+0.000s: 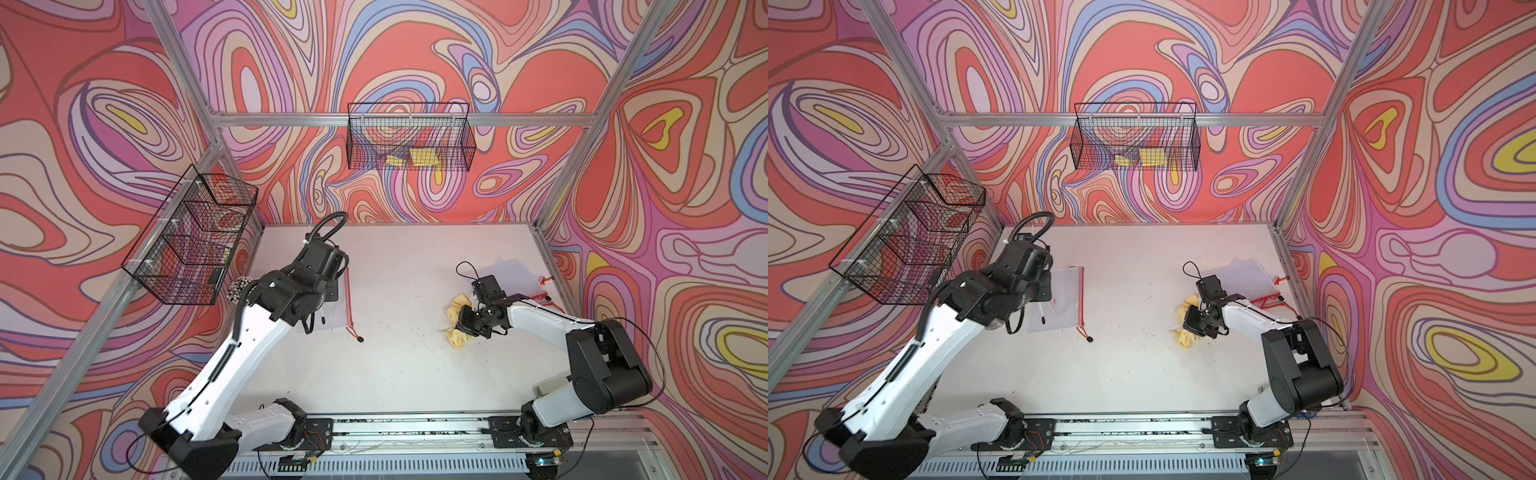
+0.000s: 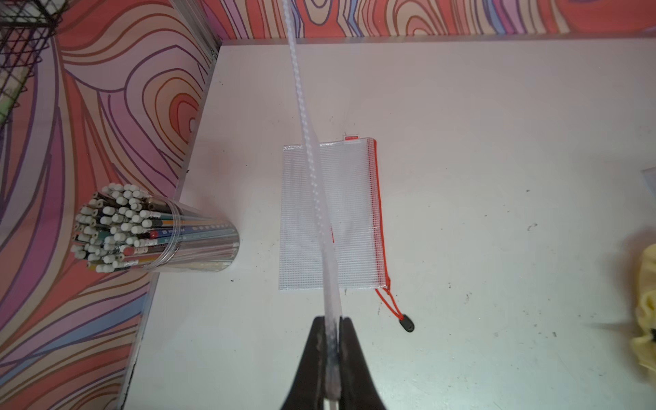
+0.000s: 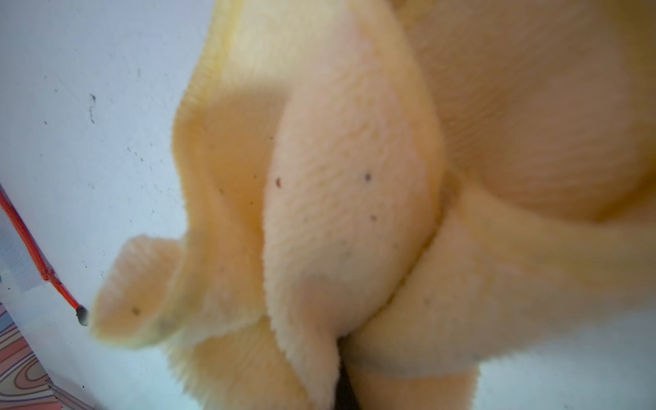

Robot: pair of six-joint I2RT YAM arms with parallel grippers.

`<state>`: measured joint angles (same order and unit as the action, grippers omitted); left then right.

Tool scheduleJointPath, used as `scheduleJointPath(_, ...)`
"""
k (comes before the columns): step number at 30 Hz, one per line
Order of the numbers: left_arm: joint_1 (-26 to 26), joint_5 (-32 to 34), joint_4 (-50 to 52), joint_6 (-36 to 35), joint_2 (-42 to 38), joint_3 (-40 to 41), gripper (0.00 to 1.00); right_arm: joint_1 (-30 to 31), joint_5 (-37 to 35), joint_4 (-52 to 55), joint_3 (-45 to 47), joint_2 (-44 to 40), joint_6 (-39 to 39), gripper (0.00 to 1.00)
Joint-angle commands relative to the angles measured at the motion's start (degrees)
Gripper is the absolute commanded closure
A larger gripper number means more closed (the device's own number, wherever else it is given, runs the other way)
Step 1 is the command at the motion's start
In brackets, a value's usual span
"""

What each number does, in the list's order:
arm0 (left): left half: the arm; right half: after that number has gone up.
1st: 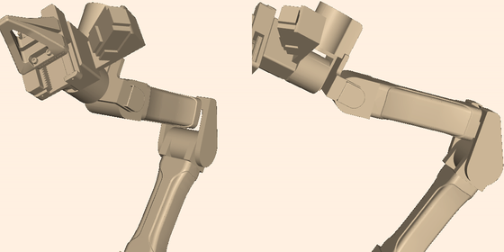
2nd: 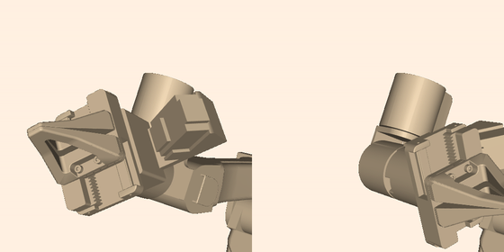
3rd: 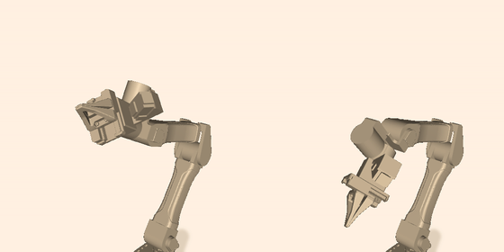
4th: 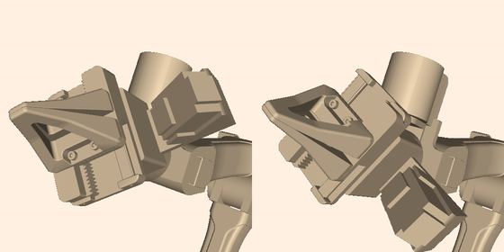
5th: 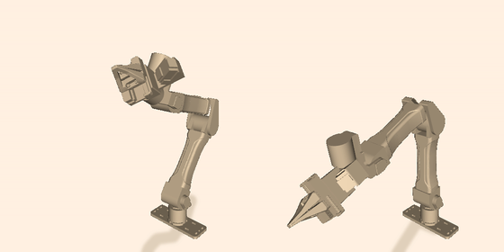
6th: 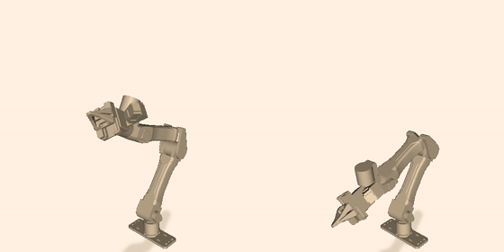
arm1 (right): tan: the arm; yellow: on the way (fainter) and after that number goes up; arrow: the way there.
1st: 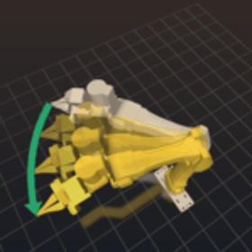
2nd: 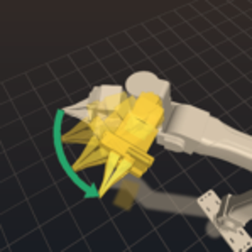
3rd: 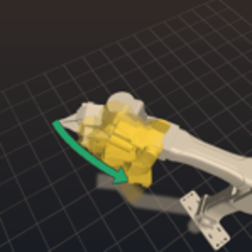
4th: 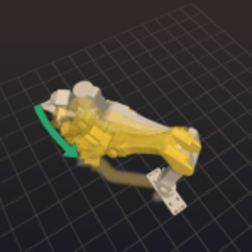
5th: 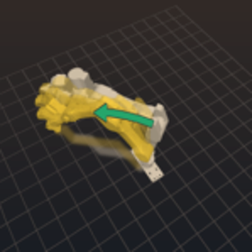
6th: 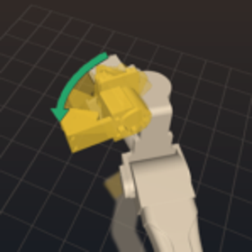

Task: Wipe the document bag
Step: Adjust the document bag at the center of the board.

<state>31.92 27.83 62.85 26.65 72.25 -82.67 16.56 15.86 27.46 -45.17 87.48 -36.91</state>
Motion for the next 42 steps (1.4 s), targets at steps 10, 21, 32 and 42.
scheduleJointPath(10,15.29,-9.75,-8.26,-0.57,21.11,-3.79,1.00,-0.16,-4.57,8.05,-1.20,-11.59,0.43,1.00)
scheduleJointPath(21,21.60,-27.05,-26.19,5.50,34.81,-1.80,1.00,-0.17,-8.46,13.63,-4.66,-15.32,1.41,1.00)
scheduleJointPath(32,21.27,-25.84,-46.28,7.66,18.68,13.15,0.31,2.83,-5.19,10.17,-13.40,-6.26,3.48,1.00)
scheduleJointPath(42,3.12,-30.37,-39.73,13.28,-7.03,33.36,0.08,15.25,-11.49,15.69,-35.05,17.06,6.76,1.00)
